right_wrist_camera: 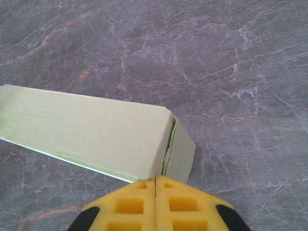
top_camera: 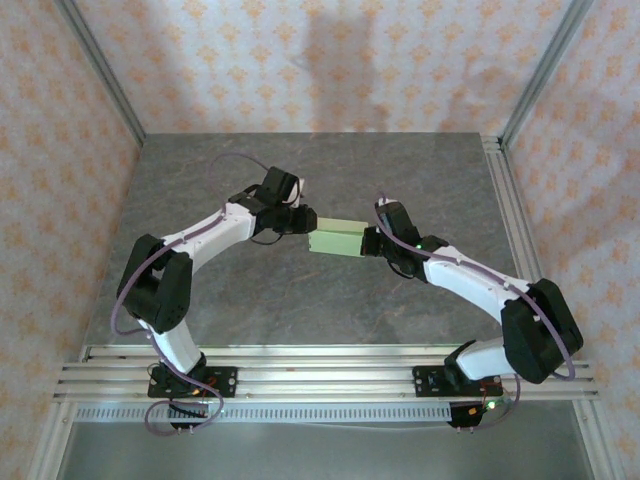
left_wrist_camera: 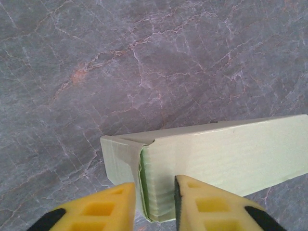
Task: Fold the paper box
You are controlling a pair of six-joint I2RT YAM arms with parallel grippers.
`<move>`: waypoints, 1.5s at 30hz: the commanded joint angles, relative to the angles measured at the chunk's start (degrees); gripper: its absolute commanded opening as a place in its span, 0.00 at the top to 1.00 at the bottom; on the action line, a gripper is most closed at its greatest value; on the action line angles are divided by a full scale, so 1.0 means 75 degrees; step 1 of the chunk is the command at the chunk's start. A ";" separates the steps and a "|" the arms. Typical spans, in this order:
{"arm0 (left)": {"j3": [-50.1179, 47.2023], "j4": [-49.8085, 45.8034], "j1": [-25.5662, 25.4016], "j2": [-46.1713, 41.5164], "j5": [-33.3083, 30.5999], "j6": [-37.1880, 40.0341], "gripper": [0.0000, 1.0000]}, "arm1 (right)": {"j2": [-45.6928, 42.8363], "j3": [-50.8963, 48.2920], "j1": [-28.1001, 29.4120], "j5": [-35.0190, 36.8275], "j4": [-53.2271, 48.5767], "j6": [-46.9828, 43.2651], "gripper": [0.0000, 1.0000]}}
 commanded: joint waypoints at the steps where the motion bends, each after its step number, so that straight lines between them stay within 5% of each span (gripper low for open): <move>1: -0.0242 -0.0262 0.0010 0.0265 -0.0212 -0.0031 0.76 | -0.0142 0.0132 0.0034 0.0089 0.0119 -0.0066 0.81; 6: -0.0226 -0.0331 0.0007 0.0327 -0.0242 0.0014 0.78 | -0.0730 -0.0177 0.0019 0.0070 0.0835 -0.0209 0.39; 9: -0.0232 -0.0340 0.0004 0.0348 -0.0219 0.0020 0.78 | -0.0786 -0.0264 -0.0196 -0.0085 0.1216 0.0083 0.25; 13: -0.0208 -0.0349 0.0004 0.0371 -0.0170 0.0050 0.82 | -0.0115 0.0166 -0.0614 -0.0584 0.1011 0.0911 0.21; 17: -0.0209 -0.0392 0.0005 0.0388 -0.0176 0.0056 0.83 | 0.0509 0.0530 -0.0686 -0.0838 0.0699 0.1027 0.27; 26: -0.0219 -0.0398 0.0016 0.0590 -0.0185 0.0113 0.83 | 0.1082 0.0261 -0.0831 -0.1306 0.1003 0.1312 0.64; 30: -0.0242 -0.0385 0.0022 0.0638 -0.0117 0.0125 0.69 | 0.1047 0.0263 -0.0851 -0.1399 0.0983 0.1214 0.79; 34: -0.0255 -0.0291 0.0016 0.0635 -0.0009 0.0077 0.65 | 0.1046 0.0316 -0.0863 -0.1569 0.1088 0.1236 0.73; 37: -0.0293 -0.0179 0.0016 0.0663 0.0056 0.0006 0.75 | 0.1063 0.0238 -0.0857 -0.1535 0.1172 0.1249 0.73; 42: -0.0400 -0.0111 0.0025 0.0692 0.0133 -0.0016 0.90 | 0.1143 0.0110 -0.0858 -0.1620 0.1239 0.1293 0.97; 45: -0.0399 -0.0131 0.0016 0.0664 0.0121 0.0027 0.90 | 0.1066 0.0126 -0.0861 -0.1623 0.1254 0.1302 0.85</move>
